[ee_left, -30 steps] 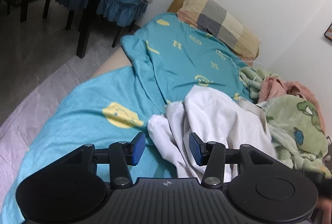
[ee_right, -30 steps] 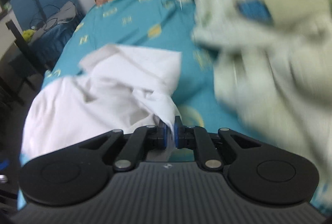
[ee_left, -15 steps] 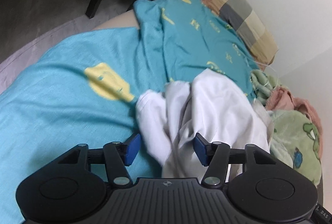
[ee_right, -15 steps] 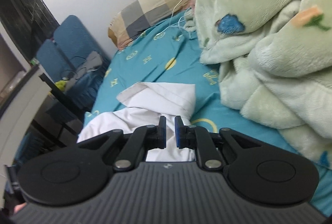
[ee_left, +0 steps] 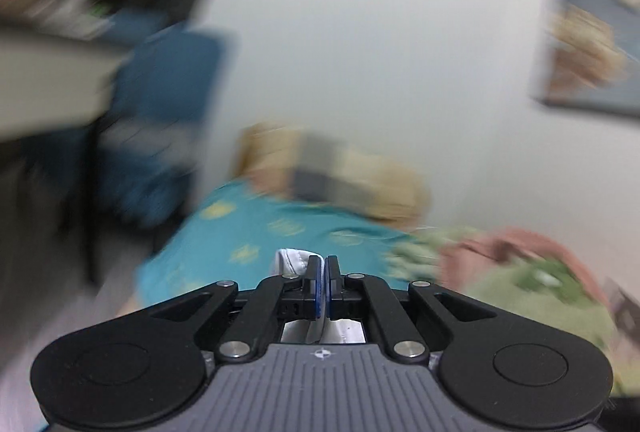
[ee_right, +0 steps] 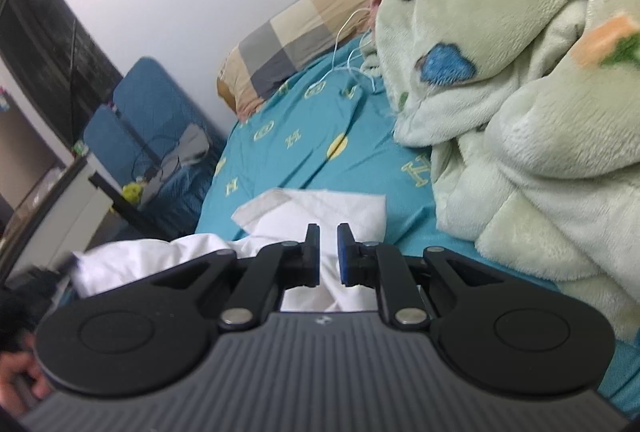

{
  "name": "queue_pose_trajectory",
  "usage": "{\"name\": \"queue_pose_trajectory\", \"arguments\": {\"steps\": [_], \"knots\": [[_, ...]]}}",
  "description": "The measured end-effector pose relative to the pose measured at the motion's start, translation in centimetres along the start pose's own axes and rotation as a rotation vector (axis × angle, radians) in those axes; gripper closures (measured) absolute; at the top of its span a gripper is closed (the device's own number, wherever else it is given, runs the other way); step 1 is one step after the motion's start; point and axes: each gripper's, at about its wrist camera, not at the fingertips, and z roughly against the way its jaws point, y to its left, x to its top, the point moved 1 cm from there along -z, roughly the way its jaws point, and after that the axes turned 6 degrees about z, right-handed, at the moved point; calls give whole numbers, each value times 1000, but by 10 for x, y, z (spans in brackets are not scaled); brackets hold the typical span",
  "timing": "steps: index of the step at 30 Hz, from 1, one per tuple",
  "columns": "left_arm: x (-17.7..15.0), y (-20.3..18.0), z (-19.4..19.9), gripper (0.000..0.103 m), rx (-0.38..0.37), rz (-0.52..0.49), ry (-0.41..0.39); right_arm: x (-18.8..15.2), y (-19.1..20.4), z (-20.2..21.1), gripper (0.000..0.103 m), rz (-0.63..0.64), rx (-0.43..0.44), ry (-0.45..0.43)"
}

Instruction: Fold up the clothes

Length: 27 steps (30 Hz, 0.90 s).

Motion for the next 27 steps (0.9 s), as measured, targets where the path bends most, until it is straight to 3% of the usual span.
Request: {"name": "queue_pose_trajectory", "arguments": {"steps": [5, 9, 13, 18, 21, 25, 27], "knots": [[-16, -94, -8, 101, -270, -369, 120, 6, -8, 2, 90, -17, -11, -28], [-94, -112, -28, 101, -336, -454, 329, 7, -13, 0, 90, -29, -3, -18], [-123, -93, -32, 97, -297, -470, 420, 6, -11, -5, 90, -14, 32, 18], [-106, -69, -4, 73, -256, -373, 354, 1, 2, -13, 90, 28, 126, 86], [-94, -51, 9, 69, -170, -288, 316, -3, 12, -16, 88, 54, 205, 133], [-78, -40, 4, 66, -27, -228, 295, -8, 30, -8, 53, 113, 297, 127], [-75, -31, -1, 64, 40, -212, 315, -12, 42, -5, 50, 152, 349, 122]]}}
